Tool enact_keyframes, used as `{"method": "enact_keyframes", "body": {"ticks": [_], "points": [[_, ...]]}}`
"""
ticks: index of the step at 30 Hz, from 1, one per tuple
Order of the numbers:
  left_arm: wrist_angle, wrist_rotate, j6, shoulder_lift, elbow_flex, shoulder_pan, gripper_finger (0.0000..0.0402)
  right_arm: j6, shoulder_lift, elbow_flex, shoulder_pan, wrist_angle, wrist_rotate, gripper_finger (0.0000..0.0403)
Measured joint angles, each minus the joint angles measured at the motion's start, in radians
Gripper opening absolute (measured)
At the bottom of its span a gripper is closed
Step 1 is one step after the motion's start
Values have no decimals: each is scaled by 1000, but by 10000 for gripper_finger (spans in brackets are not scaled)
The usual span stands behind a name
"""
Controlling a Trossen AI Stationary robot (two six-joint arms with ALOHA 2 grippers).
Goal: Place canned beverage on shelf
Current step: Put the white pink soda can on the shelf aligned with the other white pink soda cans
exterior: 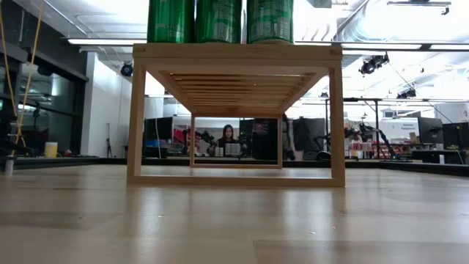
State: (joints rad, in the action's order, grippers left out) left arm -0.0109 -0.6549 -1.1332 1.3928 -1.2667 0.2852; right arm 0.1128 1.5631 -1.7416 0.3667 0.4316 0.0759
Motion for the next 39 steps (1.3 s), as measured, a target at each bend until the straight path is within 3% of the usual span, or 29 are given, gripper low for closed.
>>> {"method": "enact_keyframes", "body": {"ticks": [3,5,14,20,27,34,39], "points": [[-2,1,-1,0,-1,-1,376,-40,-5,1,1,25,56,241],[-5,-3,0,-1,-2,-7,390,-71,-6,1,1,43,94,241],[37,-24,0,-19,-3,-44,391,-159,-16,4,54,196,147,241],[64,13,22,-111,-3,-79,391,-271,-47,2,91,285,118,241],[-1,224,234,-284,-2,-90,392,-380,-70,0,130,325,114,241],[-279,659,543,-495,-2,-23,392,-487,-71,0,153,425,107,241],[-327,898,662,-591,40,39,392,-549,-74,0,155,471,104,241]]}}
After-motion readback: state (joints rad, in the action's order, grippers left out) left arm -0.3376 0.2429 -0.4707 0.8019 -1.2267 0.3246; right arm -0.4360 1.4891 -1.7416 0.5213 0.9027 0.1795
